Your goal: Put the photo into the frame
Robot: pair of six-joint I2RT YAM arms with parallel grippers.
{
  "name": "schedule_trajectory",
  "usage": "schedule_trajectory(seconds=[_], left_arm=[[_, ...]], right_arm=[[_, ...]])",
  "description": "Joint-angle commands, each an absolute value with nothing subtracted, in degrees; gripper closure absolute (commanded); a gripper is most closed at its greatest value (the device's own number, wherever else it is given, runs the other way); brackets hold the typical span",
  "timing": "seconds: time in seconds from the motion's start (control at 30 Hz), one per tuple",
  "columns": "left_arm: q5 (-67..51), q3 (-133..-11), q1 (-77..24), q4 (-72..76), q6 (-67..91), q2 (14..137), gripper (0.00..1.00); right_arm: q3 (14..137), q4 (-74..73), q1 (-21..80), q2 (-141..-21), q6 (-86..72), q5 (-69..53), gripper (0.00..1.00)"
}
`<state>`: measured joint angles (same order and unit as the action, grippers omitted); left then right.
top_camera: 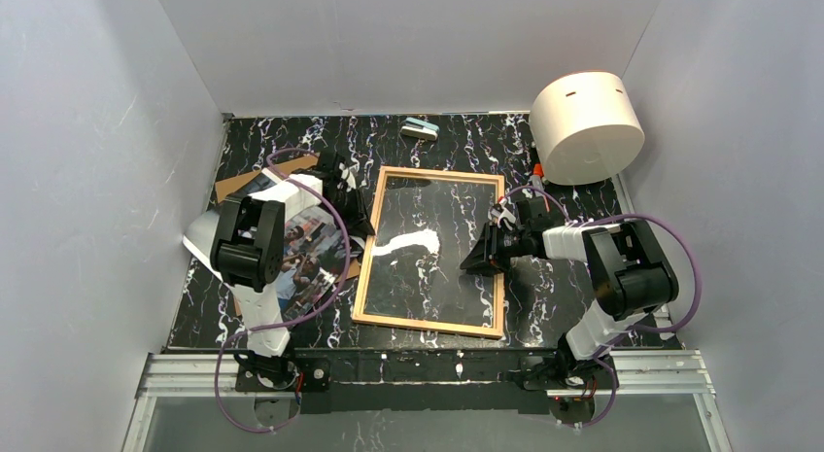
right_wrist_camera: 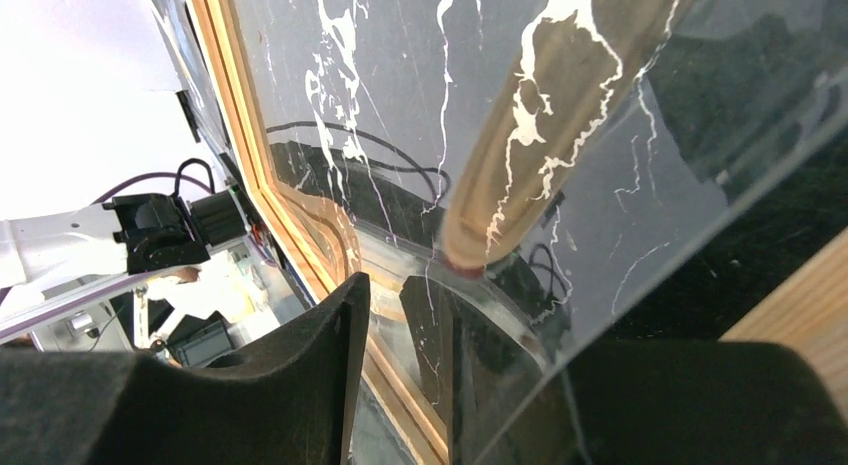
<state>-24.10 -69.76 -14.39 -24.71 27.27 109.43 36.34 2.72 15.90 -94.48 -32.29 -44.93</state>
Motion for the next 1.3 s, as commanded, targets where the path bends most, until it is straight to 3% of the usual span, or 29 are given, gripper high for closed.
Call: schedule_trajectory(seconds=[0.0,0.67,1.27], left_arm=[[-13.6,-71.1,-17.1,-25.8,25.6,111.5,0.85],[8.5,-76.4,-26.6,-32.1,20.2,113.5,0.94],[14.8,-76.4,-29.2,-37.4,19.8,120.0,1.00]], right_arm=[[38.7,2.1,16.6,-95.4,-30.7,-45.3,0.60],[38.7,1.9,16.6,-95.9,-30.6,-44.9,0.64],[40.2,0.1,16.5,-94.5,-30.5,-45.1,0.61]])
